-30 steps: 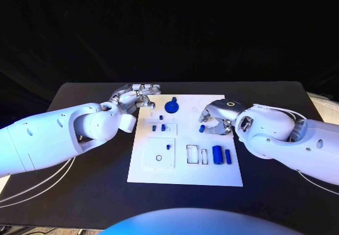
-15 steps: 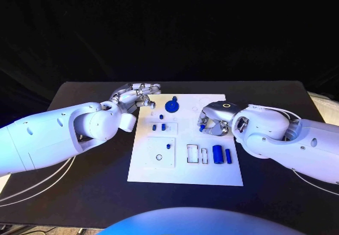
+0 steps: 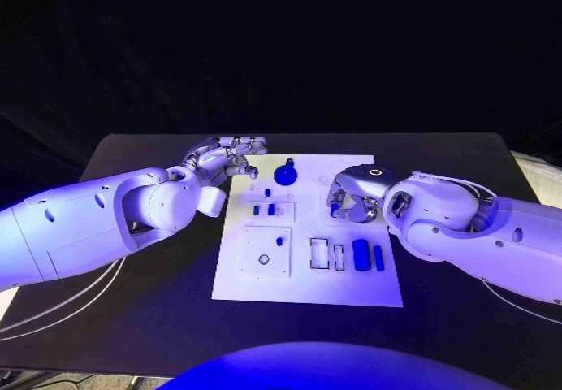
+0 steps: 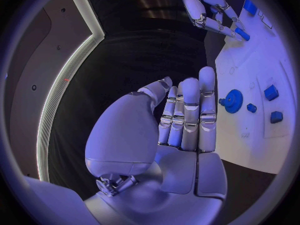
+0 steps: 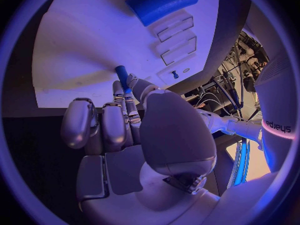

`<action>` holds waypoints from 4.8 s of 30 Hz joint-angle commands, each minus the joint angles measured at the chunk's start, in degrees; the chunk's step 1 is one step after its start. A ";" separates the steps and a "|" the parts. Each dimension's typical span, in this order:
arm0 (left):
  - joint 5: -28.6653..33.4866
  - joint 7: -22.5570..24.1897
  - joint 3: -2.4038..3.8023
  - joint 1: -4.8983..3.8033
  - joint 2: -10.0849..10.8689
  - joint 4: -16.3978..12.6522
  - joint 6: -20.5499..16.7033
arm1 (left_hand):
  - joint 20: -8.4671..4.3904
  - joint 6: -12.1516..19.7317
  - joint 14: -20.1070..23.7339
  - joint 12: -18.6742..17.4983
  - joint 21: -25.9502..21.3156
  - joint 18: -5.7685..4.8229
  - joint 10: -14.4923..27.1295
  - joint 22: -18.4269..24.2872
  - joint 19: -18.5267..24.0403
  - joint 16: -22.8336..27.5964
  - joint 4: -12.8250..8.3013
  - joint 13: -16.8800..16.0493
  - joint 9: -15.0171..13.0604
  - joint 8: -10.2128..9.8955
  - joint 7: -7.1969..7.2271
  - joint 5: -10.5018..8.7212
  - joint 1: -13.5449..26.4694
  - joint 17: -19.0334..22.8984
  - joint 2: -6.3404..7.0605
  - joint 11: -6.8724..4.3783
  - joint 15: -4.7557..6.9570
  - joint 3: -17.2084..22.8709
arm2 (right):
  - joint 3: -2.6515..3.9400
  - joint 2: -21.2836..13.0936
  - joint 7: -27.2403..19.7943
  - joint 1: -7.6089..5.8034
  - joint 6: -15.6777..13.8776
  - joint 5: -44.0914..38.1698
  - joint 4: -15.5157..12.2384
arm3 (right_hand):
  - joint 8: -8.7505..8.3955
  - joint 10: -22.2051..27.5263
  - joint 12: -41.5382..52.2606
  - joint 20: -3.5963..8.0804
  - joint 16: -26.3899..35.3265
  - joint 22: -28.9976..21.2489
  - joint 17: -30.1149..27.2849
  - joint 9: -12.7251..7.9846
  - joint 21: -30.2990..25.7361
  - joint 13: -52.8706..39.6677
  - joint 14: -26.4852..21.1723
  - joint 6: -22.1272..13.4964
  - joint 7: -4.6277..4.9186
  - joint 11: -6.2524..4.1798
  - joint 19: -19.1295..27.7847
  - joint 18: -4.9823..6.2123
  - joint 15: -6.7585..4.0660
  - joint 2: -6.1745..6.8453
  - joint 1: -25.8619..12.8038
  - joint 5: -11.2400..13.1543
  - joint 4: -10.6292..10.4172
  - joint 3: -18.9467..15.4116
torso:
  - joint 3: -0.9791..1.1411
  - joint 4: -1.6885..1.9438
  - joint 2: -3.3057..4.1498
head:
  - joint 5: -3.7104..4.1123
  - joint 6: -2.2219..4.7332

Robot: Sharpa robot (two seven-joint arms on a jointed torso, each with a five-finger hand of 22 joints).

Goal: Assemble the parts on the task board

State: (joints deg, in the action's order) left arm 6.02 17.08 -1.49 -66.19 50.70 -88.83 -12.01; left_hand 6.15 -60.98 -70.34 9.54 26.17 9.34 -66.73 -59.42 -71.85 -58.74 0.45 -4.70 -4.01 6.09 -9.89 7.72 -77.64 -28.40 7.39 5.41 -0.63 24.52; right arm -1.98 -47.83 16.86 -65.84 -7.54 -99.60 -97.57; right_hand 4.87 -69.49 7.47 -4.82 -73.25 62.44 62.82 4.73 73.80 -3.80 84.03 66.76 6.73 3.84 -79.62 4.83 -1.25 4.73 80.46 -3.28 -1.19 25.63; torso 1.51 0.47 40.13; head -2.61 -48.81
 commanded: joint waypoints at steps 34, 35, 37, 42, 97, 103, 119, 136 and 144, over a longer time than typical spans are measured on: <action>-0.02 0.25 0.04 0.00 -1.07 0.56 1.20 | 0.19 0.56 0.27 0.39 -0.18 1.04 0.42 0.10 0.29 0.21 -0.15 0.02 0.09 0.22 0.01 0.08 -0.20 0.04 -0.40 0.16 -0.07 -0.44 | -0.03 11.17 -7.64 5.59 -5.82 7.39 -4.41 | -0.28 -1.87 -1.67 0.23 -0.19 -0.42 -0.30 0.38 0.11 -0.12 1.67 0.60 0.69 -0.39 -0.10 0.71 -0.14 -0.63 0.78 -1.03 2.32 3.59 | -0.10 0.11 0.05 | -2.80 -0.81; -0.02 0.25 0.04 0.00 -1.10 0.57 1.22 | 0.19 0.56 0.27 0.39 -0.18 1.04 0.42 0.10 0.29 0.21 -0.15 0.02 0.09 0.22 0.01 0.08 -0.20 0.04 -0.40 0.16 -0.07 -0.44 | -0.07 11.48 -7.66 5.79 -5.45 7.35 -4.10 | -0.28 -1.87 -1.67 0.23 -0.19 -0.42 -0.30 0.38 0.11 -0.12 1.67 0.60 0.69 -0.39 -0.10 0.71 -0.14 -0.63 0.78 -1.03 2.32 3.59 | -0.13 0.14 0.04 | -2.89 -0.88; -0.02 0.23 0.04 0.00 -1.16 0.60 1.24 | 0.19 0.56 0.27 0.39 -0.18 1.04 0.42 0.10 0.29 0.21 -0.15 0.02 0.09 0.22 0.01 0.08 -0.20 0.04 -0.40 0.16 -0.07 -0.44 | -0.14 11.94 -7.62 6.12 -4.59 7.19 -3.55 | -0.30 -1.86 -1.71 0.22 -0.17 -0.42 -0.33 0.37 0.12 -0.12 1.66 0.58 0.70 -0.38 -0.09 0.71 -0.13 -0.62 0.75 -1.06 2.35 3.63 | -0.09 0.04 0.00 | -3.04 -1.00; -0.02 0.20 0.04 0.00 -1.24 0.71 1.27 | 0.19 0.56 0.27 0.39 -0.18 1.04 0.42 0.10 0.29 0.21 -0.15 0.02 0.09 0.22 0.01 0.08 -0.20 0.04 -0.40 0.16 -0.07 -0.44 | -0.25 12.35 -7.06 6.50 -2.02 6.46 -2.65 | -0.34 -1.82 -1.79 0.21 -0.14 -0.48 -0.38 0.37 0.08 -0.12 1.65 0.54 0.73 -0.35 -0.06 0.72 -0.11 -0.58 0.68 -1.10 2.39 3.68 | -0.07 -0.07 0.05 | -3.15 -1.06; -0.04 -0.69 0.04 0.00 -1.25 0.92 1.52 | 0.21 0.68 0.32 0.49 -0.30 1.04 0.56 0.20 0.27 0.19 -0.19 0.03 0.10 0.25 -0.04 0.07 -0.22 0.10 -0.47 0.20 -0.10 -0.59 | -0.95 12.55 -4.89 6.80 -8.51 -0.18 -1.64 | -1.26 12.35 -2.99 -1.43 0.32 -4.72 -1.53 -0.89 -2.74 0.03 1.14 -10.17 1.27 2.21 1.73 1.51 1.98 4.40 -4.55 -5.60 1.69 -7.74 | 0.06 -0.04 -0.03 | -1.94 -0.94; -0.05 -0.85 0.04 0.00 -1.14 1.02 1.63 | 0.22 0.77 0.36 0.50 -0.34 1.04 0.66 0.23 0.26 0.21 -0.20 0.05 0.11 0.24 -0.08 0.02 -0.20 0.20 -0.45 0.24 -0.11 -0.68 | -0.20 6.69 -4.85 5.79 -13.46 3.90 -6.01 | -1.07 10.95 -1.50 -1.33 1.50 -5.76 -3.31 -0.72 -3.40 -0.11 0.70 -9.53 1.74 1.84 2.00 1.70 1.72 3.39 -3.79 -6.16 1.61 -8.98 | -0.07 -0.19 -0.08 | -1.23 -0.54; -0.21 -0.74 0.03 -0.01 -0.14 -0.29 1.39 | 0.22 0.77 0.36 0.50 -0.34 1.04 0.66 0.23 0.26 0.21 -0.20 0.05 0.11 0.24 -0.08 0.02 -0.20 0.20 -0.45 0.24 -0.11 -0.68 | -1.07 -14.50 13.12 2.35 -9.63 22.37 -15.02 | 3.66 -8.90 43.86 1.88 -8.31 8.80 10.40 0.72 6.28 -41.81 3.52 -7.87 -0.14 -2.27 -3.88 -1.06 -2.52 3.52 -11.16 -12.36 -7.68 -21.59 | -0.50 -1.38 -0.31 | 1.63 0.46; -0.23 -0.61 0.03 0.00 -0.16 0.04 1.44 | 0.24 0.87 0.42 0.55 -0.41 1.03 0.76 0.29 0.25 0.24 -0.25 0.06 0.11 0.24 -0.11 -0.05 -0.21 0.33 -0.44 0.27 -0.14 -0.80 | -1.66 -14.81 16.92 4.67 -7.76 17.06 -15.02 | 8.47 -9.73 65.08 1.62 -10.82 10.57 14.36 1.66 7.45 -67.09 3.84 -10.06 -0.31 -2.18 -4.05 -1.24 -1.41 -0.53 -9.96 -13.86 -12.19 -29.54 | -0.60 -1.82 -0.50 | 1.64 0.37; -0.23 -0.63 0.03 0.00 -0.09 0.08 1.47 | 0.24 0.87 0.42 0.55 -0.41 1.03 0.76 0.29 0.25 0.24 -0.25 0.06 0.11 0.24 -0.11 -0.05 -0.21 0.33 -0.44 0.27 -0.14 -0.80 | -1.68 -13.76 17.12 5.32 -6.64 16.41 -14.56 | 9.59 -10.08 65.73 1.69 -10.88 10.58 14.42 1.99 7.46 -68.25 3.83 -9.34 -0.62 -2.41 -4.00 -1.23 -1.56 -1.05 -9.86 -14.43 -13.22 -30.79 | -0.59 -1.89 -0.46 | 1.57 0.25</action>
State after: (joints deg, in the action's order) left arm 5.95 16.07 -1.49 -66.18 50.65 -88.68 -11.48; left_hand 6.16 -60.57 -70.35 9.83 25.95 9.34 -66.33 -59.18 -71.86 -58.74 0.30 -4.70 -3.97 6.09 -9.90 7.72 -77.63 -28.12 7.39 5.82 -0.66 24.04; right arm -3.65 -61.74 33.09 -60.65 -16.04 -81.75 -112.20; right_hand 14.17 -79.31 73.01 -2.89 -83.89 72.98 74.94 6.67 81.00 -71.92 84.14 57.28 6.35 1.57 -83.60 3.94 -2.98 4.22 70.59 -17.52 -14.55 -4.82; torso 0.91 -1.38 39.63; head -1.03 -48.52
